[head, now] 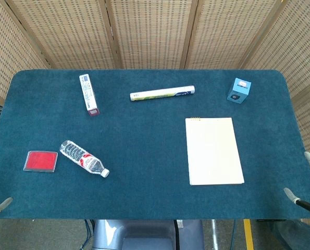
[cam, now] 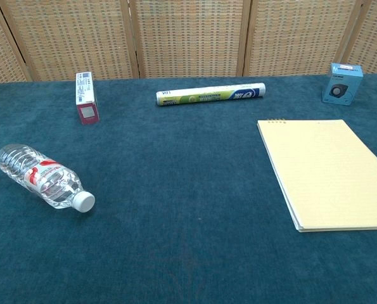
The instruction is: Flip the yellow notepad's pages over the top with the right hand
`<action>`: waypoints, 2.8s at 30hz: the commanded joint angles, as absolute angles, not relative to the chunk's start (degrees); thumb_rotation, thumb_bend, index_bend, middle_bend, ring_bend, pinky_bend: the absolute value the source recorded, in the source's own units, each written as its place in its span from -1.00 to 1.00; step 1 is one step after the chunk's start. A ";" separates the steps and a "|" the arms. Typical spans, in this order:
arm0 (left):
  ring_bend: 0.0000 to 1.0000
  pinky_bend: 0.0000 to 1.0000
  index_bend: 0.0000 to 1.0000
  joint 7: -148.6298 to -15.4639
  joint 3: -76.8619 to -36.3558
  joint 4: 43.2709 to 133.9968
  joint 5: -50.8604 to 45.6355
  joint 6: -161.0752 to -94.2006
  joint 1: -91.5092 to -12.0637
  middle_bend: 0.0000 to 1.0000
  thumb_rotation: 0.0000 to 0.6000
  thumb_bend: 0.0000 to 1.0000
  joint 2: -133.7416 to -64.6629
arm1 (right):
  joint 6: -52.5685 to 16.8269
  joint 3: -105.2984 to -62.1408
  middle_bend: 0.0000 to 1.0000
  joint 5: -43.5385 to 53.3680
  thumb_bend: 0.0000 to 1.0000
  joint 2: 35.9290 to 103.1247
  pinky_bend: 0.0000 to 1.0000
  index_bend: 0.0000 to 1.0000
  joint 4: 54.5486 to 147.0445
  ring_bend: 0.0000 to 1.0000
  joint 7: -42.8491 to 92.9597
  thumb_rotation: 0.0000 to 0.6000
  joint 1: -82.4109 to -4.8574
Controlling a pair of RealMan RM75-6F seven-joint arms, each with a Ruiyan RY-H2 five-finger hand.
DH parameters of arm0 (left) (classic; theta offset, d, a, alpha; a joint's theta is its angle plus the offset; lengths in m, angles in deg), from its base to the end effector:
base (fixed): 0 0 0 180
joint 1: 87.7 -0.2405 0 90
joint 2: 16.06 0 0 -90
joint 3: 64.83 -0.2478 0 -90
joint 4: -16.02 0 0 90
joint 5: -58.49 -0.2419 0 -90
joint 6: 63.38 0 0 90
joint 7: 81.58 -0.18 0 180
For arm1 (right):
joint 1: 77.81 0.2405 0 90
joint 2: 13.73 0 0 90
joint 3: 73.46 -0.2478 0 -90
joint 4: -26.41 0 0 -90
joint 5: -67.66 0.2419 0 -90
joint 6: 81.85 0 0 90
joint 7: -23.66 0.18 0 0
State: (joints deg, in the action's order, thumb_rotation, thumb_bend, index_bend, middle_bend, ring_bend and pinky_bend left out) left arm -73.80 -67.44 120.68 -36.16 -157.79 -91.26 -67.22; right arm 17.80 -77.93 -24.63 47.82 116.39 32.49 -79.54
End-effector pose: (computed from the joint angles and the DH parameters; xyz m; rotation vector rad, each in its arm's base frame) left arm -0.2881 0.1512 0.1757 -1.3371 -0.9896 -1.0109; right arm -0.3114 -0.1840 0.1818 1.2538 -0.7604 1.1094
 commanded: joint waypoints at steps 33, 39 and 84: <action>-1.00 -1.00 -1.00 -74.70 -66.41 123.25 -32.11 -153.67 -89.47 -1.00 1.00 -1.00 -65.86 | -5.39 -71.04 -1.00 -36.84 -0.12 67.20 -1.00 -1.00 89.50 -1.00 27.76 1.00 -62.12; -1.00 -1.00 -1.00 -74.86 -66.62 123.32 -32.33 -153.19 -89.34 -1.00 1.00 -1.00 -65.80 | -8.70 -70.73 -1.00 -35.22 -0.12 70.03 -1.00 -1.00 86.31 -1.00 24.24 1.00 -61.13; -1.00 -1.00 -1.00 -74.12 -66.72 123.41 -32.40 -152.70 -89.14 -1.00 1.00 -1.00 -65.45 | -8.54 -69.03 -1.00 -31.77 -0.12 75.78 -1.00 -1.00 80.08 -1.00 18.35 1.00 -59.18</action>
